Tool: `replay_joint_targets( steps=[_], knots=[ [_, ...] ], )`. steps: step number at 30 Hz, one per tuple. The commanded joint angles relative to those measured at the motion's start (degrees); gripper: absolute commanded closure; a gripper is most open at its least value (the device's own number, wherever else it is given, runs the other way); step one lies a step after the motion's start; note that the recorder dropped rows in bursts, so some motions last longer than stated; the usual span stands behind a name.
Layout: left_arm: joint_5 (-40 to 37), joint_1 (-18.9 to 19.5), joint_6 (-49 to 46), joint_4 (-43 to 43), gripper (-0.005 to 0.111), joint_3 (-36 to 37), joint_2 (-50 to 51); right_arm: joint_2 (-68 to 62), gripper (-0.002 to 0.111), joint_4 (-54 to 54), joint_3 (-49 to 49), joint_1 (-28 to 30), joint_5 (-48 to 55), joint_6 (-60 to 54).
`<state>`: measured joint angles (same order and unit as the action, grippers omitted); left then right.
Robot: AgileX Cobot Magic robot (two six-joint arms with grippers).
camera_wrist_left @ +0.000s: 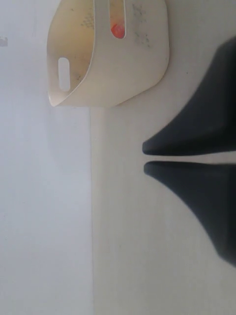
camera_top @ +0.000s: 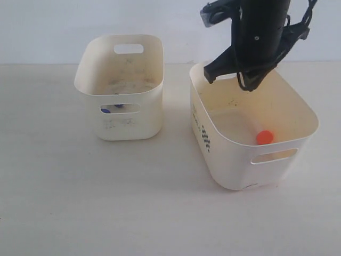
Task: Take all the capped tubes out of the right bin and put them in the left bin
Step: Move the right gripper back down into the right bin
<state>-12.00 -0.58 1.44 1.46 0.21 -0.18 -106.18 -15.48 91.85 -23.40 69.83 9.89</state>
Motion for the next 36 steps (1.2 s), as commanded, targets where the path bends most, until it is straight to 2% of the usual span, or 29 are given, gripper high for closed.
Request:
replay_joint_targets(
  steps=[1, 18, 31, 33, 36],
  knots=[
    [0.4, 0.0, 0.6, -0.4, 0.102, -0.2, 0.2, -3.2, 0.108, -2.7, 0.1, 0.3, -1.1, 0.5],
    [0.4, 0.0, 0.6, -0.4, 0.102, -0.2, 0.2, -7.8, 0.108, -4.6, 0.1, 1.5, -4.9, 5.5],
    [0.4, 0.0, 0.6, -0.4, 0.102, -0.2, 0.2, -9.8, 0.108, 0.1, 0.1, 2.3, -5.6, 6.2],
    [0.4, 0.0, 0.6, -0.4, 0.102, -0.2, 0.2, -10.5, 0.104, -0.1, 0.1, 2.3, -5.3, 6.6],
    [0.4, 0.0, 0.6, -0.4, 0.102, -0.2, 0.2, -11.0, 0.086, -0.6, 0.1, 2.3, -5.8, 7.5]
  ],
)
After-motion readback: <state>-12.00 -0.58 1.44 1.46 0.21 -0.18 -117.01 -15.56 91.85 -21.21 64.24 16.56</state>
